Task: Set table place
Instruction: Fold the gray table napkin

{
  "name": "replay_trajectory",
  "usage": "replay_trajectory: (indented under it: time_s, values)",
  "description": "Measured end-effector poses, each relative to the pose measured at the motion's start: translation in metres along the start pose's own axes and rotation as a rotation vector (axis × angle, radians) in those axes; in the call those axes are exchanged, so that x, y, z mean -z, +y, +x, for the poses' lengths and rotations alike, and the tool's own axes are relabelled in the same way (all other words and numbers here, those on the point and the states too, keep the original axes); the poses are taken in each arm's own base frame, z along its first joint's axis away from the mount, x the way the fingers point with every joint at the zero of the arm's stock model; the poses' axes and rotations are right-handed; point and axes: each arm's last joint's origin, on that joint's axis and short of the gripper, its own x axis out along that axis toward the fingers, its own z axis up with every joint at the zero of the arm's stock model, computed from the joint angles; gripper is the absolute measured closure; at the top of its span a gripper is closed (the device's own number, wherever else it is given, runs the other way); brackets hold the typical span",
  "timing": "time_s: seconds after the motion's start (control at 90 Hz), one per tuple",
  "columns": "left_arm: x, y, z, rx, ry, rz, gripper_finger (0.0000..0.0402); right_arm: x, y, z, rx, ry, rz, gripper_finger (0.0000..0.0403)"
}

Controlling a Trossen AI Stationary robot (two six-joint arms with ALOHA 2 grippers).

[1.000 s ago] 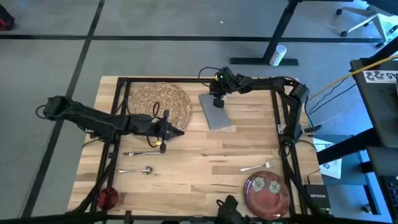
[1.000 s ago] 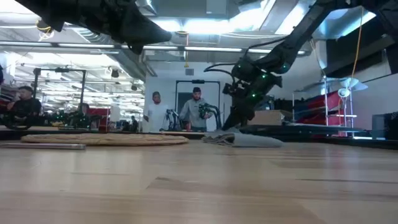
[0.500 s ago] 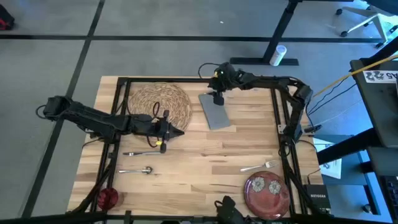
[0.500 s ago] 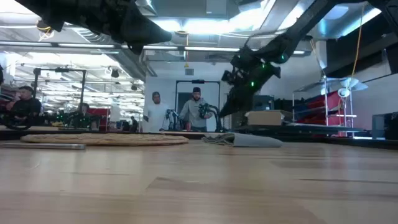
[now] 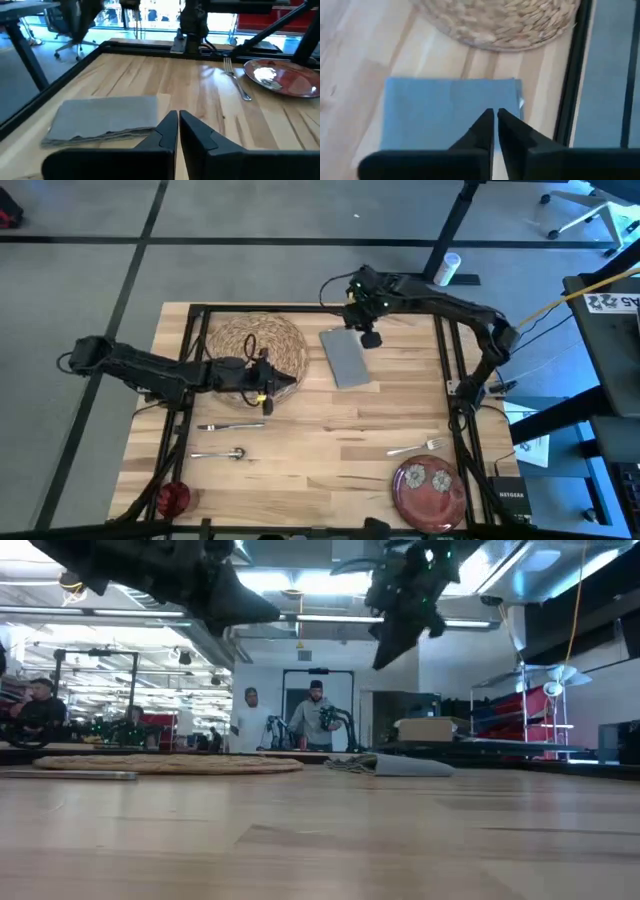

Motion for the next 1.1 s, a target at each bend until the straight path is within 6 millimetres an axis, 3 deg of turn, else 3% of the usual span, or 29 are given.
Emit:
replay_trajectory:
  time_s: [0.167,0.322,0.711,0.889,1.1]
  values:
    - [0.0,0.003,0.001,-0.011,0.001,-0.008,0.0402,-0.008,0.025,-0.008,-0.045,0.04,-0.046,0.0402]
    - [0.002,0.003,0.001,-0.012,0.022,-0.004,0.0402,-0.015,0.054,-0.003,-0.097,0.058,-0.089,0.0402]
    - [0.008,0.004,0.0,-0.019,0.085,0.003,0.0402,-0.006,0.122,0.041,-0.126,0.13,-0.106,0.0403]
    - [0.008,0.01,0.001,-0.048,0.084,-0.03,0.0402,0.016,0.134,0.07,-0.02,0.094,-0.032,0.0403]
    - [0.005,0.018,0.003,-0.078,0.062,-0.051,0.0402,0.033,0.135,0.099,0.261,-0.02,0.105,0.0403]
